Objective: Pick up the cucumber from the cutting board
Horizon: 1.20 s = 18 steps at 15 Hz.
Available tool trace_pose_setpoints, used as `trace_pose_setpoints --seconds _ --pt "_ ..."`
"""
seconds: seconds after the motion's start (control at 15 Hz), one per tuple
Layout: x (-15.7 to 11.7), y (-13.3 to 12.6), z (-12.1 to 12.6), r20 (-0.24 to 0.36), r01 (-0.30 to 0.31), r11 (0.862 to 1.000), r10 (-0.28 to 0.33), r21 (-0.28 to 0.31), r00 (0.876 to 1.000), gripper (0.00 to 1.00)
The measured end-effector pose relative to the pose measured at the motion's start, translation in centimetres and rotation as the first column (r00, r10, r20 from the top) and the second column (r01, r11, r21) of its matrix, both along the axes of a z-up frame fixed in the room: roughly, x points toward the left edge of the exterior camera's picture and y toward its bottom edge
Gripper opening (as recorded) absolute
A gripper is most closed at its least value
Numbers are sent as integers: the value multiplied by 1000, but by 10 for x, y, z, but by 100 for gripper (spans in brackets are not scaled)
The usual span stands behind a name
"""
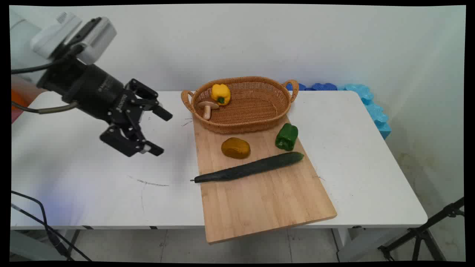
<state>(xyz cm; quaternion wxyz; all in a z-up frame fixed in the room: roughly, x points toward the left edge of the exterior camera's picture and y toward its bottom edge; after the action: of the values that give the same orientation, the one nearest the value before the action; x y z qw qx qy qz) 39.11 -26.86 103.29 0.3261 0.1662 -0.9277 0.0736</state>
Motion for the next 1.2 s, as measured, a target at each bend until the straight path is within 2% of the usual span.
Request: trace_pose_setpoints --seconds 0.2,0.53,0.67,0.93,1.2 --pt "-15 -6 -6 -11 -35 999 35 2 999 100" --pt "-59 -27 -27 -25 -152 988 152 19 988 100" --pt "-76 -36 -37 -23 -191 981 191 25 981 100" --pt "-114 -66 -64 -3 -279 960 279 35 960 100" --pt "-142 -96 -94 29 -327 944 326 44 945 100"
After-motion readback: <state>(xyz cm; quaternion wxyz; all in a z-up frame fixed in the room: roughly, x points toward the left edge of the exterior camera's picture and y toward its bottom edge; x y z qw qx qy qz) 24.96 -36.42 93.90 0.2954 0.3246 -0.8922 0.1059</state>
